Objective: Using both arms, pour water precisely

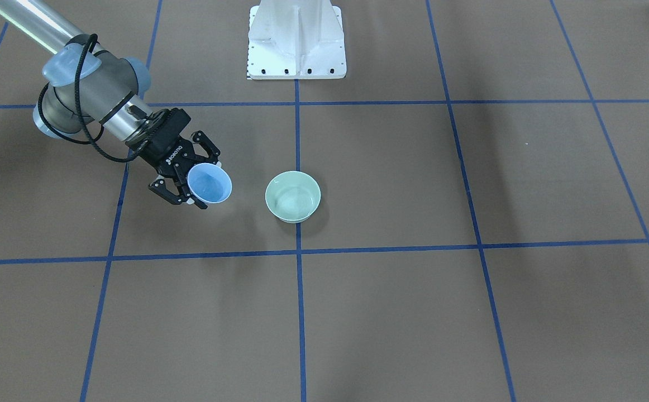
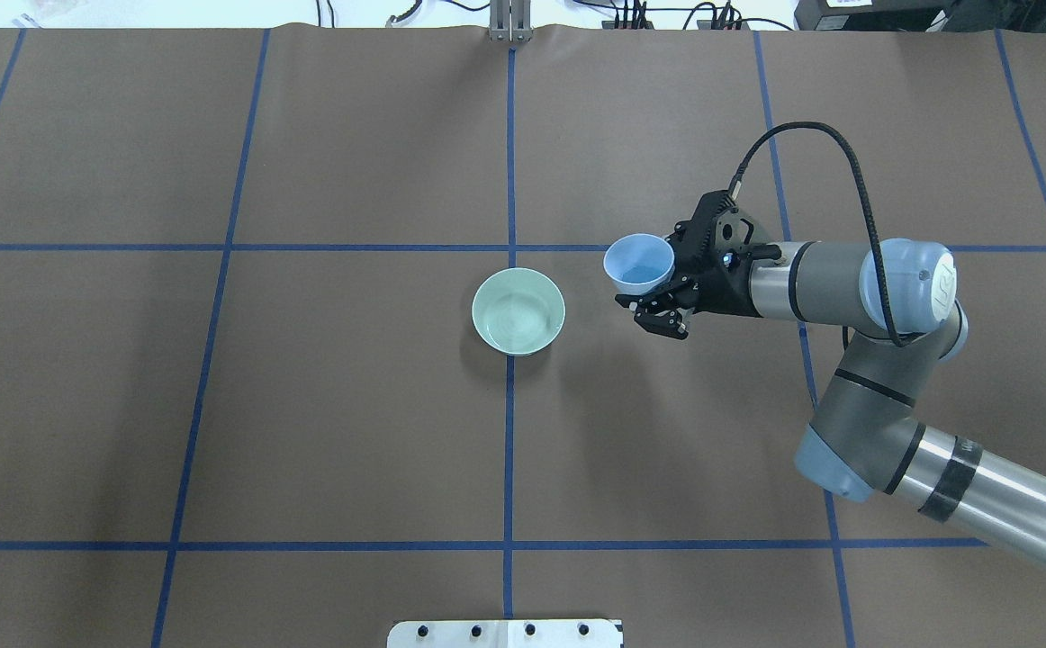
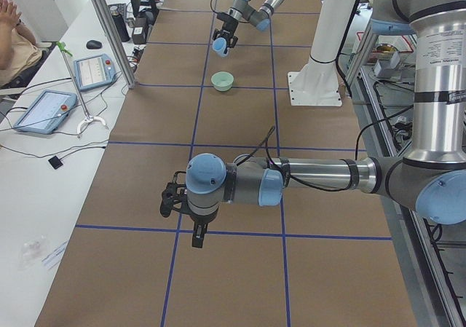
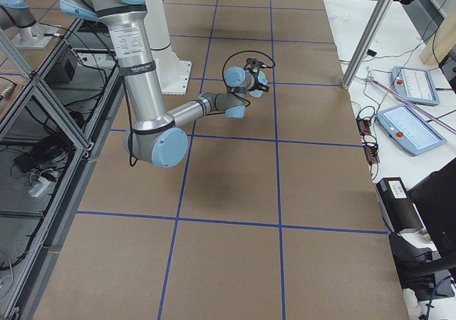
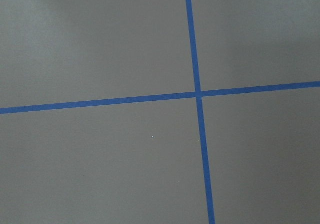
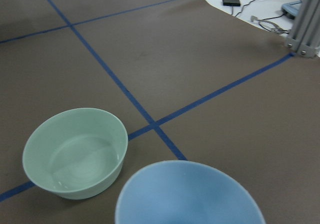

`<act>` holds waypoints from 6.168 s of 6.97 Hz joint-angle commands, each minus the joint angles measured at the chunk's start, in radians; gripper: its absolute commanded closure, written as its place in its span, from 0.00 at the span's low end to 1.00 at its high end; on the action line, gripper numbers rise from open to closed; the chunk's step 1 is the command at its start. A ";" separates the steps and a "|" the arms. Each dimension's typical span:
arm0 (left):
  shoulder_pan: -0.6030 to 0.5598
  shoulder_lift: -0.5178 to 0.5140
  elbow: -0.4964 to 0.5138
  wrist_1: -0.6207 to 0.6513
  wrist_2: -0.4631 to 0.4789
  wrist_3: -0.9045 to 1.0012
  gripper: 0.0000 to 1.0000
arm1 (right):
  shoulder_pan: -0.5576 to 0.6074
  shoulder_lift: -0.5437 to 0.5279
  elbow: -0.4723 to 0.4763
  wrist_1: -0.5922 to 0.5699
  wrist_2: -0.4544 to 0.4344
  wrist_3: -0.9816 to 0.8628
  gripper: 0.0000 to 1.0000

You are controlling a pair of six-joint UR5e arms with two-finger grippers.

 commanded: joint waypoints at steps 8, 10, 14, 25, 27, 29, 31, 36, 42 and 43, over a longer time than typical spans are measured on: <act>0.000 0.008 0.012 0.002 0.000 -0.001 0.00 | -0.041 0.260 0.133 -0.907 0.152 0.002 1.00; 0.000 0.008 0.020 0.002 0.000 -0.001 0.00 | -0.058 0.296 0.127 -1.003 0.147 0.008 1.00; 0.000 0.008 0.025 0.002 0.000 -0.001 0.00 | -0.061 0.385 0.124 -1.213 0.144 0.009 1.00; 0.000 0.002 0.029 0.002 0.000 -0.001 0.00 | -0.063 0.595 0.012 -1.632 0.121 0.008 1.00; 0.000 -0.003 0.029 0.002 0.000 -0.001 0.00 | -0.065 0.671 -0.081 -1.678 0.095 0.008 1.00; 0.000 -0.008 0.029 0.004 0.000 -0.001 0.00 | -0.065 0.733 -0.150 -1.750 0.067 0.008 1.00; 0.000 -0.008 0.029 0.004 0.000 -0.001 0.00 | -0.066 0.765 -0.192 -1.810 0.058 0.008 1.00; 0.000 -0.008 0.025 0.002 0.000 -0.001 0.00 | -0.078 0.824 -0.276 -1.840 0.027 0.020 1.00; 0.000 0.008 0.022 -0.012 0.000 -0.066 0.00 | 0.033 0.493 0.157 -1.405 0.035 0.136 1.00; 0.003 0.008 0.022 -0.015 0.000 -0.064 0.00 | 0.050 0.383 0.234 -1.243 0.035 0.223 1.00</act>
